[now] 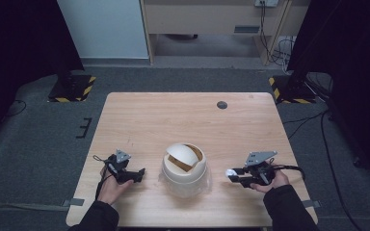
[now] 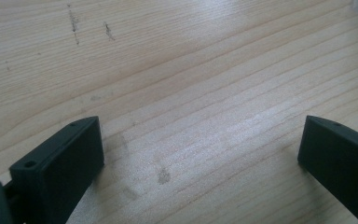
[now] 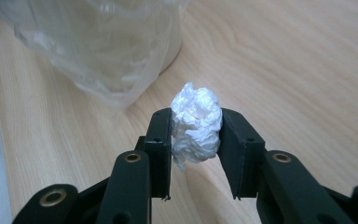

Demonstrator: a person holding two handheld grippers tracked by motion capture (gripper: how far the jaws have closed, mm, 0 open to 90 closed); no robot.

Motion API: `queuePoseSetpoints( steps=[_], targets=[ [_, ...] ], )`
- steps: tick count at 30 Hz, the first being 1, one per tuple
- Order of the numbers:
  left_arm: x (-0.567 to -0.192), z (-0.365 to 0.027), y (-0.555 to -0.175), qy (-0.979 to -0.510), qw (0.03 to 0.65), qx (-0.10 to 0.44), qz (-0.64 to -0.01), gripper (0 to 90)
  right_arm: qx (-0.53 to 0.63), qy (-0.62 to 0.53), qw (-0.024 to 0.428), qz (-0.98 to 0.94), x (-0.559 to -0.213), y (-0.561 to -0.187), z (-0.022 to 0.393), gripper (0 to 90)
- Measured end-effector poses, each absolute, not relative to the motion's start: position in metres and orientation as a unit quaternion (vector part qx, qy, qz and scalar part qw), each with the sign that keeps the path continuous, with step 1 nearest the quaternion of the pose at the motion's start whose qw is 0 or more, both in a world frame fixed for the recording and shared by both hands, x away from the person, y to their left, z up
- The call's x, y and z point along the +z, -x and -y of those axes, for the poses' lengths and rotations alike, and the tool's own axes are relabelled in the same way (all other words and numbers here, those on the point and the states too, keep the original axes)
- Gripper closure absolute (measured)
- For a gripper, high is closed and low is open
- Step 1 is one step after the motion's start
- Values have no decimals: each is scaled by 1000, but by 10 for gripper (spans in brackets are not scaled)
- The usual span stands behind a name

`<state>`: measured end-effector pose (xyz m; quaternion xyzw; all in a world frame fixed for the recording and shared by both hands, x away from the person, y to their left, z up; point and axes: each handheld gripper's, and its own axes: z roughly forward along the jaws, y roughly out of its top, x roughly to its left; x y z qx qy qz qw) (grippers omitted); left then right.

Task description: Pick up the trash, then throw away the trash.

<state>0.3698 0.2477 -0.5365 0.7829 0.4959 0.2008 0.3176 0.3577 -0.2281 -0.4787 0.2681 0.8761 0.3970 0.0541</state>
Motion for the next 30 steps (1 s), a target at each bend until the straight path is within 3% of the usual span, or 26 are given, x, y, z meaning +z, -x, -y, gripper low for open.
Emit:
queuePoseSetpoints(
  steps=[30],
  targets=[
    [-537,-248,-370,-783,318,201,-496,0,528,-310,116,-782,-438,-367,251,654]
  ],
)
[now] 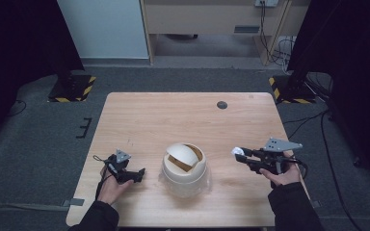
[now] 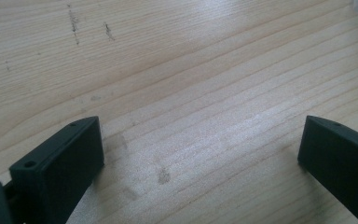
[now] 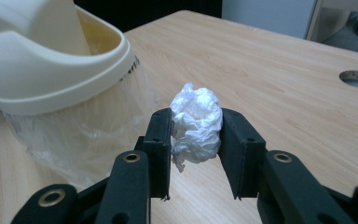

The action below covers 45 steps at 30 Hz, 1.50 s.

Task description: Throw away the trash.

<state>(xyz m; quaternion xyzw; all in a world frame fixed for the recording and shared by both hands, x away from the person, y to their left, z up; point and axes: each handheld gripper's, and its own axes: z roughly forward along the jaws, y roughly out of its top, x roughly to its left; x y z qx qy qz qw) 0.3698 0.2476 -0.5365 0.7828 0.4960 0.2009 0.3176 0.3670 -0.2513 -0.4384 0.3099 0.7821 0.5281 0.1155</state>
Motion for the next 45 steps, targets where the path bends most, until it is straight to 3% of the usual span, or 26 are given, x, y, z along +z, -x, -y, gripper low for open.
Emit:
queuePoseSetpoints(
  steps=[18,45],
  targets=[
    [-537,-247,-370,-782,317,202,-498,0,578,-285,126,-754,-407,-374,247,651],
    [-537,-247,-370,-781,317,202,-498,0,607,-225,99,-756,-387,-395,193,664]
  ],
)
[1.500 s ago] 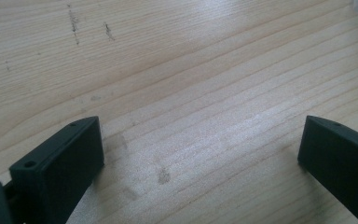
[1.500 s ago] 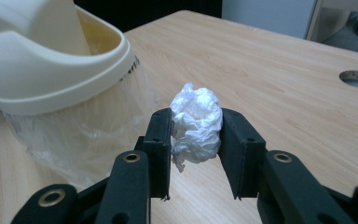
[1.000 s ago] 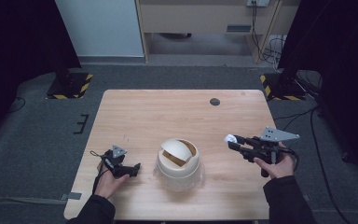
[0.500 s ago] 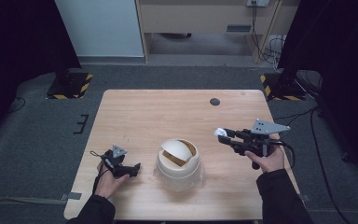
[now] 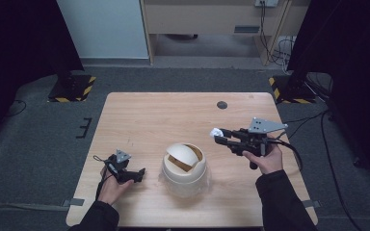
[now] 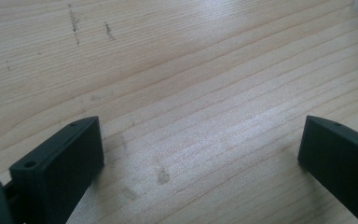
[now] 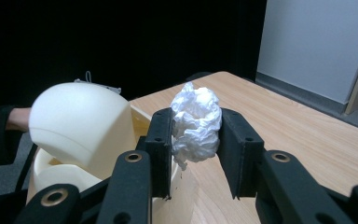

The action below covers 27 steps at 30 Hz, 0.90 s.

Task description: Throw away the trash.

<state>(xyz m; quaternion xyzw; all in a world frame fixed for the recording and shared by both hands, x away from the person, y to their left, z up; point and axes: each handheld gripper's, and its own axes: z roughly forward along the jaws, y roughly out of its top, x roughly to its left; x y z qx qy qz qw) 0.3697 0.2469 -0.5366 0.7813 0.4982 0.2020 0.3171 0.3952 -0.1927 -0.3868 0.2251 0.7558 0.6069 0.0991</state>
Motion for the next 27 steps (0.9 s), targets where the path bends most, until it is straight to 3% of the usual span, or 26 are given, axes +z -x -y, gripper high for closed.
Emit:
queuePoseSetpoints(
  steps=[19,27],
  targets=[
    [-537,-247,-370,-781,317,202,-498,0,619,-197,83,-756,-374,-400,175,668],
    [-537,-247,-370,-781,317,202,-498,0,604,-186,60,-773,-385,-400,162,665]
  ],
)
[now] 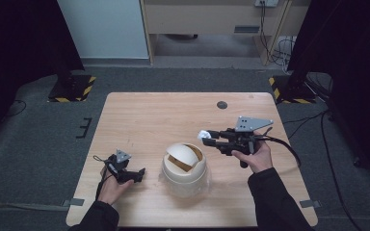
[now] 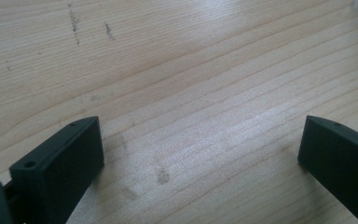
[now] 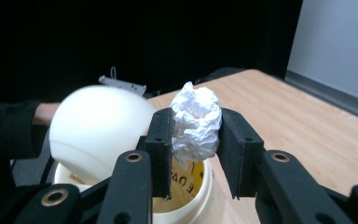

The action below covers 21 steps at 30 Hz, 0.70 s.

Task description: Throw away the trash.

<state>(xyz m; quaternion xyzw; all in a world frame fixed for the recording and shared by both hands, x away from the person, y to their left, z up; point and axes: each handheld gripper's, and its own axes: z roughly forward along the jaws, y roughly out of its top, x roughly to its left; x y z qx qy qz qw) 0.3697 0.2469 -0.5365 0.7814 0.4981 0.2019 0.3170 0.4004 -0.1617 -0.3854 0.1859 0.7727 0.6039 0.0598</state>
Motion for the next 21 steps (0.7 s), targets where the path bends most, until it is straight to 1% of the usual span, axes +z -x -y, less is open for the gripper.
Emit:
queuePoseSetpoints(
  steps=[14,21],
  targets=[
    [-537,-247,-370,-781,317,202,-498,0,558,-187,40,-808,-407,-402,141,663],
    [-537,-247,-370,-781,317,202,-498,0,548,-188,33,-814,-411,-402,138,656]
  ],
)
